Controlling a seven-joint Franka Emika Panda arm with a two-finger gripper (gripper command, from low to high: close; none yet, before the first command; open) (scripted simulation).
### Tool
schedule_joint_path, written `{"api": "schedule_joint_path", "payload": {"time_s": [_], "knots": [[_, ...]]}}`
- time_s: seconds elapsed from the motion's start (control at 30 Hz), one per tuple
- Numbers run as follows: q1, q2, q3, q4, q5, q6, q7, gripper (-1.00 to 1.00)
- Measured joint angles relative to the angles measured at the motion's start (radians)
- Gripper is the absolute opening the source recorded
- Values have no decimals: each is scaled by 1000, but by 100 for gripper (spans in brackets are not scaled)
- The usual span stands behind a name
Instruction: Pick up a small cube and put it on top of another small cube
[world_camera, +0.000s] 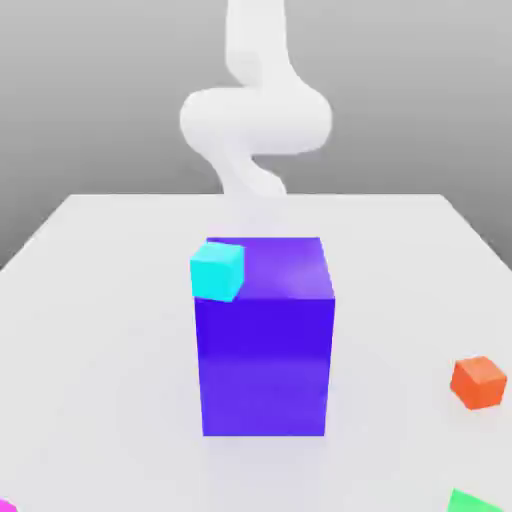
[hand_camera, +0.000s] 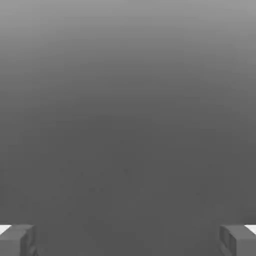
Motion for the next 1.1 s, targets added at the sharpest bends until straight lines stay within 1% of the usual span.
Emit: {"api": "schedule_joint_path", "payload": {"time_s": [0.27,0.57,0.83,1.1], "knots": [[-12,295,-95,65,44,47,-53,0],[-50,622,-187,137,125,98,-136,0],[-129,913,-214,201,195,143,-206,0],[-213,1199,-236,264,224,192,-250,0]]}}
